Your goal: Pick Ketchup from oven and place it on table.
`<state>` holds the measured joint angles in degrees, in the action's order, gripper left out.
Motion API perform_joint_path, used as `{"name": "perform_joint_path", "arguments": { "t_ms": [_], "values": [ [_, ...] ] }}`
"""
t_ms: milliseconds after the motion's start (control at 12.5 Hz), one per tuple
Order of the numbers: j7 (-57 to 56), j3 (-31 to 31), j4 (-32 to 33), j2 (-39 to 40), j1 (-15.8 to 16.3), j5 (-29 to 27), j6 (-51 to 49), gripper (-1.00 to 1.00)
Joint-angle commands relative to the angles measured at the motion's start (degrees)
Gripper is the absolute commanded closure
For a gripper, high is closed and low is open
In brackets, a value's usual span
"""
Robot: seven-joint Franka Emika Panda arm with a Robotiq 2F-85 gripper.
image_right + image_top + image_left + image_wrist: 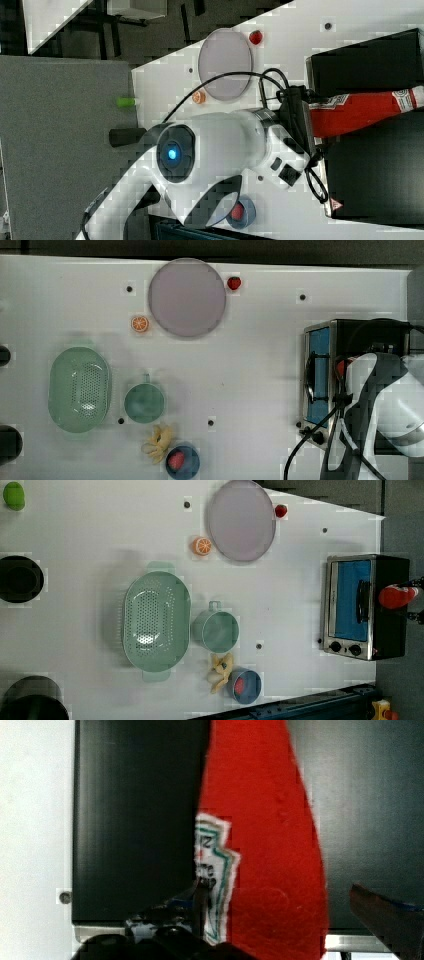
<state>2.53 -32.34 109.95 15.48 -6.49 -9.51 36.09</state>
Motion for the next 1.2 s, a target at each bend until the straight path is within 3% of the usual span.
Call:
{"name": "perform_joint_path", "arguments": {
  "t_ms": [80, 240, 480, 720, 880, 1200],
  "values": [
    [0.0, -0.3, 3.1, -0.3, -1.3, -0.6, 0.4, -0.69],
    [0.0, -0.4, 3.1, -0.6, -1.4, -0.6, 0.5, -0.29],
    [0.0, -0.4, 1.9, -1.9, -1.2, -0.2, 0.1, -0.29],
    [0.0, 0.7, -3.6, -5.6, 0.7, 2.9, -3.1, -0.29],
    [0.0, 2.1, -9.2, -8.1, 2.4, 7.8, -9.4, -0.29],
    [0.0, 8.1, -18.3, -11.0, 5.3, 8.7, -23.9, -0.29]
  ]
}}
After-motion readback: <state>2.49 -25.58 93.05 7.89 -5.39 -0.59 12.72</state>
